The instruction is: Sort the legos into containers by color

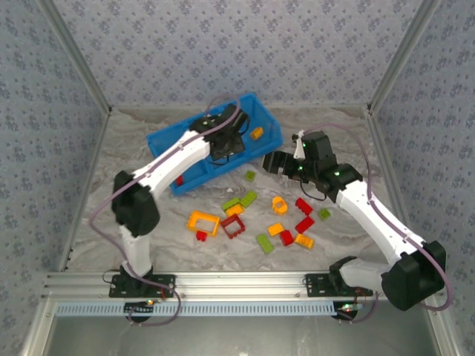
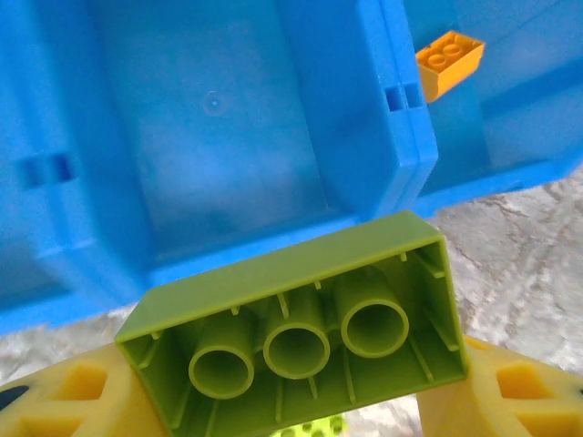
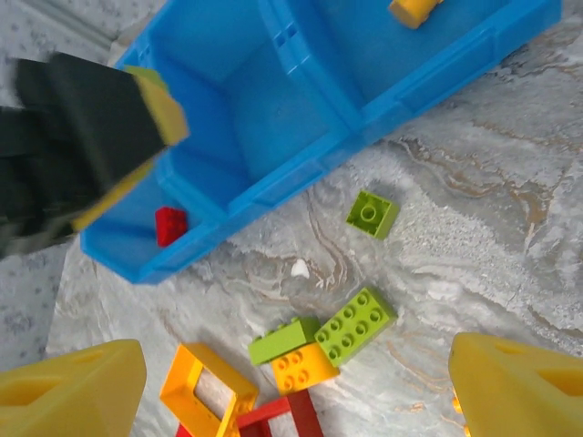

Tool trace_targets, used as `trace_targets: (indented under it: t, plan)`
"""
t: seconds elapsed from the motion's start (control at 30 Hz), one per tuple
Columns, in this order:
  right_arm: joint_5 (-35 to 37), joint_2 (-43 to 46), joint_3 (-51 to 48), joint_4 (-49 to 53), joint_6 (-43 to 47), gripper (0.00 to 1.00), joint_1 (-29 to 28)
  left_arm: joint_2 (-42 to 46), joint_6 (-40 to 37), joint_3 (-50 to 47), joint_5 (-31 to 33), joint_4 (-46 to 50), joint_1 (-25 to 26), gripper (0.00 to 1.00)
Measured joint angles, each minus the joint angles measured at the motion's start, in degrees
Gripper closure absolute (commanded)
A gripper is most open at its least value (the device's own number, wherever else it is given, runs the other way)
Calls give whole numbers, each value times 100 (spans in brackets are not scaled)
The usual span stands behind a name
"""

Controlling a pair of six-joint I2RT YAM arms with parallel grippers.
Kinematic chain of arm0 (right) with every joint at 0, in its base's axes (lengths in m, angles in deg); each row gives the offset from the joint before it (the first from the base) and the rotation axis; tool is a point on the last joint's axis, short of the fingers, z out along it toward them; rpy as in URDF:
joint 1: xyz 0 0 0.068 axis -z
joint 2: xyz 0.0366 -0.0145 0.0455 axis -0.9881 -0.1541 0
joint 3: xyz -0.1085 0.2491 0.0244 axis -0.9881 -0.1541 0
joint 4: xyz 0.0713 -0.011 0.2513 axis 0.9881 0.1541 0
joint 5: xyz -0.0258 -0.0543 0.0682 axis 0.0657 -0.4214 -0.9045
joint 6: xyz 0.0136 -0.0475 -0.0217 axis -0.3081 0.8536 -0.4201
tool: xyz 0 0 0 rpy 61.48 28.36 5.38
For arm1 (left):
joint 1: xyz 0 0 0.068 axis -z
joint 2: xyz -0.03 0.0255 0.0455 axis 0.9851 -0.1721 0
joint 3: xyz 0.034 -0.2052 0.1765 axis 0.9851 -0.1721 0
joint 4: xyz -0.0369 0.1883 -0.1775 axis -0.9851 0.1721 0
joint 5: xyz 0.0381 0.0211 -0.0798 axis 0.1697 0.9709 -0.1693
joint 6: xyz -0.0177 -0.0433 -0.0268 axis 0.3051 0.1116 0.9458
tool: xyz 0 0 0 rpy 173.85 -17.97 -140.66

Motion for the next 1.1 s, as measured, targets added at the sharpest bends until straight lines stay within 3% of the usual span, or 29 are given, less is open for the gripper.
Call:
trace_targets:
  t: [0.23,0.63,1.1]
  plan:
    - [13,-63,282,-2,-146,11,87,-1453,-170,1241,2,389,-304,41]
    - [24,-15,295,151,-146,11,315,-1923,52,1534,-74,688,-435,41]
    - [986,-15,273,1121,-273,17,461,-2420,92,1812,-315,1025,-605,19]
